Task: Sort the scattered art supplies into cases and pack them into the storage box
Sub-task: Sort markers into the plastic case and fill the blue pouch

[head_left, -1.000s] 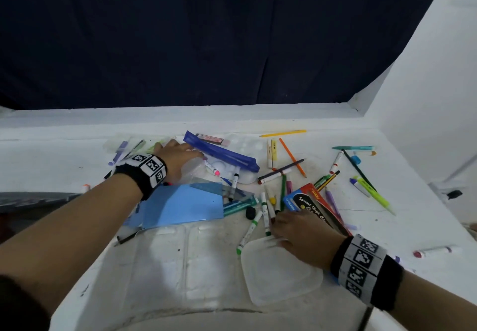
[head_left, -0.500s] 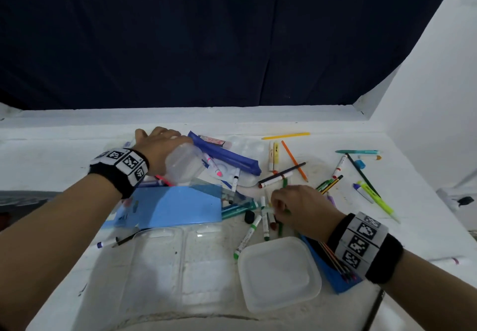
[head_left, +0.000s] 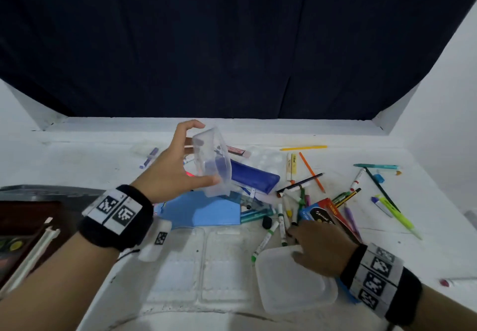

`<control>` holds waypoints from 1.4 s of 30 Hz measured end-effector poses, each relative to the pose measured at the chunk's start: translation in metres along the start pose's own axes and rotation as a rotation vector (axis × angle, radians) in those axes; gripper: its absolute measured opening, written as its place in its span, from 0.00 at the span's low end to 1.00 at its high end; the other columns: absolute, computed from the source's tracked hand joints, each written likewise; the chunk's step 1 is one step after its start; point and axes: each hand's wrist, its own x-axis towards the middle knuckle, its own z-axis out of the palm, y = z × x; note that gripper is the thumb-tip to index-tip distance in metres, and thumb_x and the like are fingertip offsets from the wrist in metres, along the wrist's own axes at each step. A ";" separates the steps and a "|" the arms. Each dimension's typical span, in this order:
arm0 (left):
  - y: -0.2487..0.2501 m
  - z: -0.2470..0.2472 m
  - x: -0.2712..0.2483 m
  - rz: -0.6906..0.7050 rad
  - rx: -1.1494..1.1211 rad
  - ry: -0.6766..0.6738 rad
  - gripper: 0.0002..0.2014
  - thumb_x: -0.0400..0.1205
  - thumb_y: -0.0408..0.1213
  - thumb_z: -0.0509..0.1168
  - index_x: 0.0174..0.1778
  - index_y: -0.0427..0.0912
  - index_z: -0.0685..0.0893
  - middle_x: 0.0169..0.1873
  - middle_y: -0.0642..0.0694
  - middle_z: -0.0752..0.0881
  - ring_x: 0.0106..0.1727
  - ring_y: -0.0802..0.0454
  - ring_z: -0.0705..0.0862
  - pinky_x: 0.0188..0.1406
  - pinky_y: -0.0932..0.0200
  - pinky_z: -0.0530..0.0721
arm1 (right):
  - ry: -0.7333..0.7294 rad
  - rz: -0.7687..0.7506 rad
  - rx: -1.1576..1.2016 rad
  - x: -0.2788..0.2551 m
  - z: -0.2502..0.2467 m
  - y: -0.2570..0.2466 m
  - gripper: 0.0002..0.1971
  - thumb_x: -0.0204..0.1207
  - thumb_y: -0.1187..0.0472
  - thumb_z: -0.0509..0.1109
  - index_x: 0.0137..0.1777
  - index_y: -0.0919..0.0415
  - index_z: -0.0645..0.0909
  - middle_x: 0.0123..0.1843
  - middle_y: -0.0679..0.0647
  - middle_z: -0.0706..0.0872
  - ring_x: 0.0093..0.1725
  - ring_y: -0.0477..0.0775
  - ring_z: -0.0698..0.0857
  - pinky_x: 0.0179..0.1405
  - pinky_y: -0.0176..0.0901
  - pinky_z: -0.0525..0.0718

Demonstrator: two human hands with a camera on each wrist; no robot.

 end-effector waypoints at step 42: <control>-0.025 0.165 -0.120 -0.154 0.319 -0.393 0.56 0.64 0.50 0.80 0.78 0.75 0.46 0.70 0.59 0.71 0.70 0.55 0.68 0.71 0.53 0.74 | 0.066 0.166 0.594 -0.063 0.019 0.025 0.14 0.88 0.56 0.55 0.69 0.52 0.76 0.59 0.51 0.83 0.45 0.47 0.86 0.44 0.43 0.89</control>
